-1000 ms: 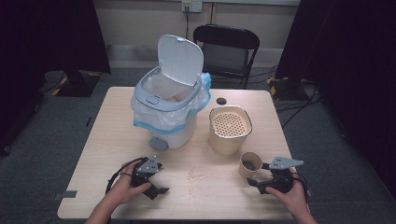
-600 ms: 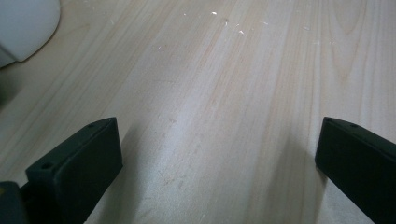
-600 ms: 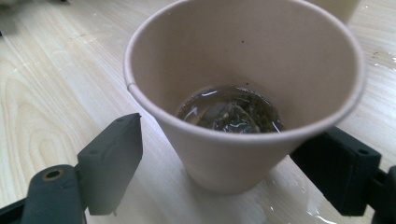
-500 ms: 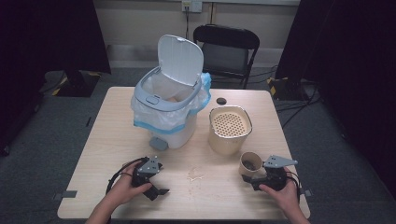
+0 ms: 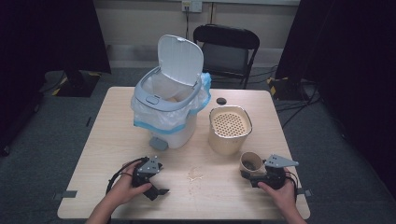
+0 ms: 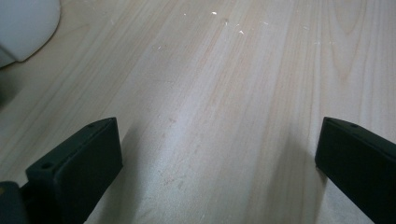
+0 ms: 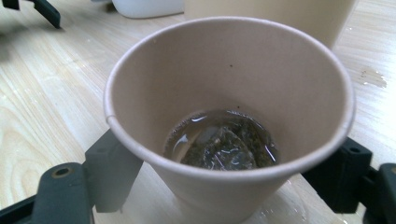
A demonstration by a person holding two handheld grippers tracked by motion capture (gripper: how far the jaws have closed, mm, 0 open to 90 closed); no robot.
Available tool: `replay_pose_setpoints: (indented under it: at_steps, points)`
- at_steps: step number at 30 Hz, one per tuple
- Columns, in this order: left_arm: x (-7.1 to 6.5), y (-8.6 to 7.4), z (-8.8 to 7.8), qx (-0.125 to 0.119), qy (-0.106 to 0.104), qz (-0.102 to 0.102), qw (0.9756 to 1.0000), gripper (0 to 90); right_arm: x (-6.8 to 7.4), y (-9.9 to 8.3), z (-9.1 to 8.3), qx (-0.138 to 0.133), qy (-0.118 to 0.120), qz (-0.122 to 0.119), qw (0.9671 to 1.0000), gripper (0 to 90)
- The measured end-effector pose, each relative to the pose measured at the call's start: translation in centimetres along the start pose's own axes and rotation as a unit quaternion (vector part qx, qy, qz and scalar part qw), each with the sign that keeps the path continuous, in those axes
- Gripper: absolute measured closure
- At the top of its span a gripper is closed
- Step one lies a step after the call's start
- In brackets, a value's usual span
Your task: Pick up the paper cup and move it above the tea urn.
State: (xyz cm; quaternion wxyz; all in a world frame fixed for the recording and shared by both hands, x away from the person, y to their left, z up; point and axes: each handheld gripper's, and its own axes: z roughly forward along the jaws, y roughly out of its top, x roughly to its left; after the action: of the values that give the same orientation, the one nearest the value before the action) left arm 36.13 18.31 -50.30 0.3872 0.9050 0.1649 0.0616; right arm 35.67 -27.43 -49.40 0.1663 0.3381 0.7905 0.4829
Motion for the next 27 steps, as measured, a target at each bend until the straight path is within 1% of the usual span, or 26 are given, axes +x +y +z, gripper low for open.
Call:
replay_pose_setpoints:
  at_steps: [5, 14, 17, 18, 22, 24, 27]
  points:
    - [0.0, 0.0, 0.0, 0.0, 0.0, 0.0, 1.0, 0.0, -0.01, 0.0, -0.01, -0.016, -0.003, -0.005, 0.9998, 22.7]
    - [0.0, 0.0, 0.0, 0.0, 0.0, 0.0, 1.0, 0.0, 0.04, 0.04, 0.07, -0.032, -0.001, -0.006, 0.9995, 24.7]
    - [0.0, 0.0, 0.0, 0.0, 0.0, 0.0, 1.0, 0.0, 0.02, 0.1, 0.15, -0.034, 0.0, -0.003, 0.9994, 24.5]
    - [0.0, 0.0, 0.0, 0.0, 0.0, 0.0, 1.0, 0.0, 0.02, 0.13, 0.2, -0.035, 0.0, -0.007, 0.9994, 24.5]
    - [0.0, 0.0, 0.0, 0.0, 0.0, 0.0, 1.0, 0.0, 0.07, 0.16, 0.28, -0.037, 0.001, -0.007, 0.9993, 25.5]
    - [0.02, 0.01, 0.0, 0.0, 0.0, 0.001, 1.0, 0.0, 0.08, 0.18, 0.21, -0.035, -0.003, -0.009, 0.9993, 25.9]
    - [0.0, 0.0, 0.0, 0.0, 0.0, 0.0, 1.0, 0.0, 0.07, 0.25, 0.17, -0.032, -0.002, -0.008, 0.9995, 26.0]
